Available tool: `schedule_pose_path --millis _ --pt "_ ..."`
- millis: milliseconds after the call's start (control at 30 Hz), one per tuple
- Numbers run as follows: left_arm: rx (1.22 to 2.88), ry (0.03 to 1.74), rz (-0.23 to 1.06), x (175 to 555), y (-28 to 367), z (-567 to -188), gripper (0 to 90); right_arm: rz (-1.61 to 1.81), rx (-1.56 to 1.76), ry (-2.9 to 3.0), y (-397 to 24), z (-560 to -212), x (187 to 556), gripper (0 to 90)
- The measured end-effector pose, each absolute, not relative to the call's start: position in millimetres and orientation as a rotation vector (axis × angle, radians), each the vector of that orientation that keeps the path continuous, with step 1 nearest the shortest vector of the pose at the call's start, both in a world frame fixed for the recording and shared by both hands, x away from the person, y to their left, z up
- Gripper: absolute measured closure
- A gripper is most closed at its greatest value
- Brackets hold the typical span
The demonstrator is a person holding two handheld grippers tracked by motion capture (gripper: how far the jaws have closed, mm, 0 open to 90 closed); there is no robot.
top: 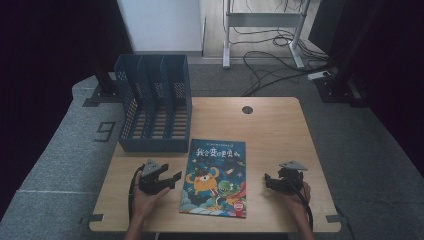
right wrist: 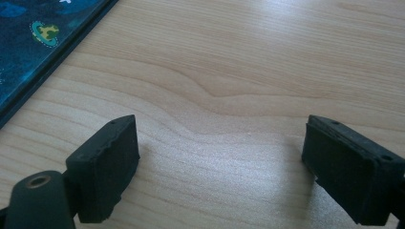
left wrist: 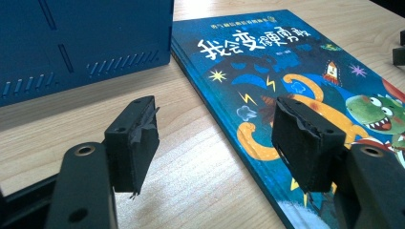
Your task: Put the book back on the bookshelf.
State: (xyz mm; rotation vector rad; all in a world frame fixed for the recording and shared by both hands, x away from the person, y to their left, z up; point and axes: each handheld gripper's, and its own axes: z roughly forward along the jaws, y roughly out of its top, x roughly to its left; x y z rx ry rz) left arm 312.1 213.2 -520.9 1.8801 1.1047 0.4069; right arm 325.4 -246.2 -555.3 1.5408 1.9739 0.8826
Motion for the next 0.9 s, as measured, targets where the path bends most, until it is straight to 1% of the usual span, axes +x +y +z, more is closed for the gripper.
schedule_pose_path --millis 100,267,733,900 --pt "1.878 1.111 0.402 313.5 214.4 -521.9 32.6 0.882 1.541 1.970 -246.2 -555.4 325.9 12.2" --pt "1.884 1.132 0.403 312.1 211.7 -526.5 30.0 0.877 1.549 1.958 -246.5 -555.5 327.1 12.3" --pt "1.898 1.108 0.386 311.2 207.4 -525.0 29.7 0.872 1.563 1.943 -247.1 -555.4 327.4 13.0" --pt "1.892 1.101 0.380 309.1 208.0 -521.5 29.7 0.871 1.569 1.931 -247.8 -555.1 327.1 15.3"
